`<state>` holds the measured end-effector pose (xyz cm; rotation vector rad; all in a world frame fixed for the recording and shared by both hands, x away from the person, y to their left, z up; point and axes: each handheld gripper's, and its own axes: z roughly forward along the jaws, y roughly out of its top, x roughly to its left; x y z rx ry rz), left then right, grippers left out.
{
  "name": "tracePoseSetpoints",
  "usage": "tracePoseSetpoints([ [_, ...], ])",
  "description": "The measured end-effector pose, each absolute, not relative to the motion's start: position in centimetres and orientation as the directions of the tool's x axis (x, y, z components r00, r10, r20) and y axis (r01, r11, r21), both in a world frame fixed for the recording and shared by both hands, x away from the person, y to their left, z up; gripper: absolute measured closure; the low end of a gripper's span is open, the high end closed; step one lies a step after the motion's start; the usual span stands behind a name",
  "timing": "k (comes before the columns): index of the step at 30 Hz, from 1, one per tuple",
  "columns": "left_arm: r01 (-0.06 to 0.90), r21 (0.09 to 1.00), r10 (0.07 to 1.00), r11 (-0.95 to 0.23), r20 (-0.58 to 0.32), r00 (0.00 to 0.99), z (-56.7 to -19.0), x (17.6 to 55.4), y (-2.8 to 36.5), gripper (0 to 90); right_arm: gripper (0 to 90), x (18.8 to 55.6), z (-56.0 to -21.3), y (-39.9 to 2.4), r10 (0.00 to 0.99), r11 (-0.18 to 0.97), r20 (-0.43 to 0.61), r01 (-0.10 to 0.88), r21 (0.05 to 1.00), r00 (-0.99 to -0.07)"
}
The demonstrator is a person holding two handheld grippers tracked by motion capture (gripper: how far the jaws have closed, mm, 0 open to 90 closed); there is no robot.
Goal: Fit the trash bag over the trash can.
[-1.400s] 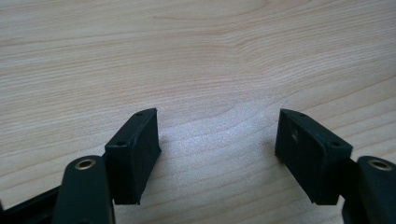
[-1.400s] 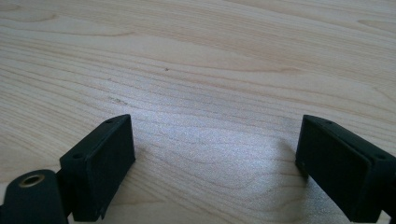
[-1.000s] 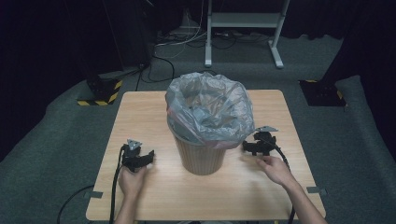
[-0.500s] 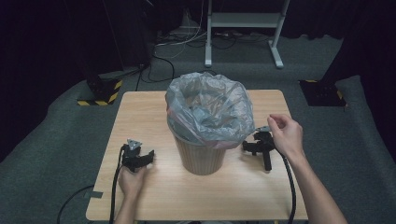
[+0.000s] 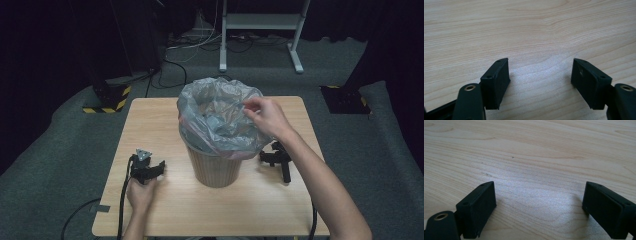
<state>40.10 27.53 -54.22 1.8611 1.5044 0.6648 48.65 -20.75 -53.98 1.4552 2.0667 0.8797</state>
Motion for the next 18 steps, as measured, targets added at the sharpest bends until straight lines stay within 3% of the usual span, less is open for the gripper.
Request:
tracePoseSetpoints([
  [18, 0.648, 0.750, 0.976, -0.130, -0.019, 0.216, -54.21, 40.13, 27.68, 31.0, 11.5, 48.65, -53.98, -20.72, 0.944, 0.232, -0.006, 0.649, 0.725, -0.331],
])
